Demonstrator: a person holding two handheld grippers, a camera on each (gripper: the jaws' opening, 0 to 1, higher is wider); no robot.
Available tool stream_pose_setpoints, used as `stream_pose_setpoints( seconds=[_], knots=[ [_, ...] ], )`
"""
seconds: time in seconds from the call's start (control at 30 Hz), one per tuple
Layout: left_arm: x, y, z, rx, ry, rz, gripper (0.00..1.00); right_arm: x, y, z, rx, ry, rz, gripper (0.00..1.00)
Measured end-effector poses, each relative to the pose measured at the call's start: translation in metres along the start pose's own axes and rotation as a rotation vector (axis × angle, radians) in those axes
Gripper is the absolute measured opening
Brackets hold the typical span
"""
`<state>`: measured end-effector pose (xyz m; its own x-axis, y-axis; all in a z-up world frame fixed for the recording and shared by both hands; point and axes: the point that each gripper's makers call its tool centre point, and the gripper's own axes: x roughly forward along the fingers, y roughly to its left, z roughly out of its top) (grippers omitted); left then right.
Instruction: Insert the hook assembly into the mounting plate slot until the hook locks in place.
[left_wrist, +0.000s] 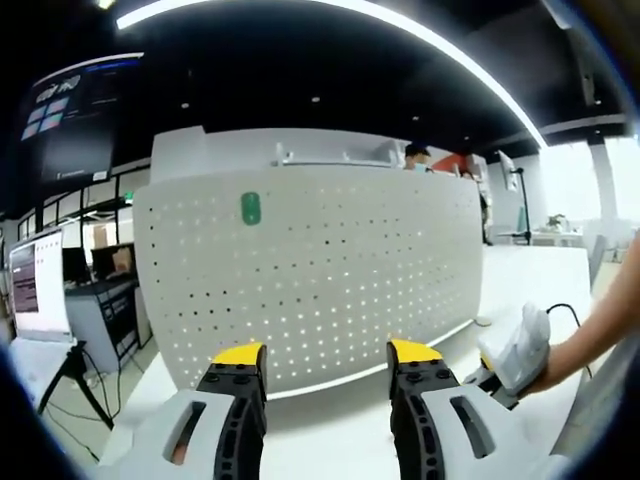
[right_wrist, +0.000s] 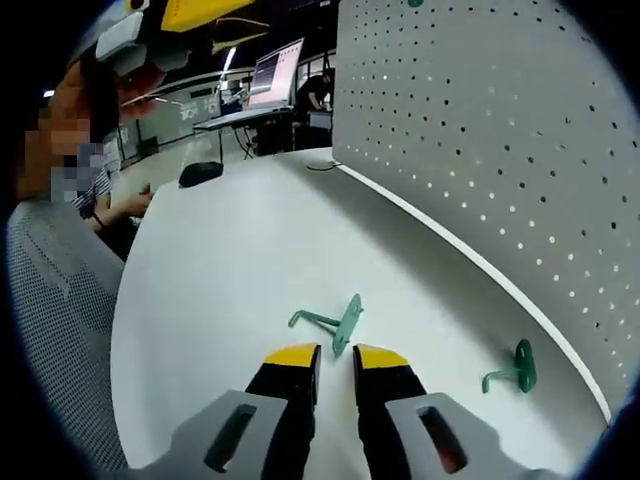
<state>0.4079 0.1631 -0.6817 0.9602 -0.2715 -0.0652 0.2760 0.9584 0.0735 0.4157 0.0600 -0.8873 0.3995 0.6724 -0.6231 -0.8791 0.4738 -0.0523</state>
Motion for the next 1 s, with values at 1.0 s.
stream_pose_setpoints(
  seconds=[1.0],
  knots=[
    [0.000,-0.005,-0.002,-0.006,0.008,-0.026,0.46,-0.009,-0.011,0.006,-0.036,-0.013,-0.058,0.02]
  ],
)
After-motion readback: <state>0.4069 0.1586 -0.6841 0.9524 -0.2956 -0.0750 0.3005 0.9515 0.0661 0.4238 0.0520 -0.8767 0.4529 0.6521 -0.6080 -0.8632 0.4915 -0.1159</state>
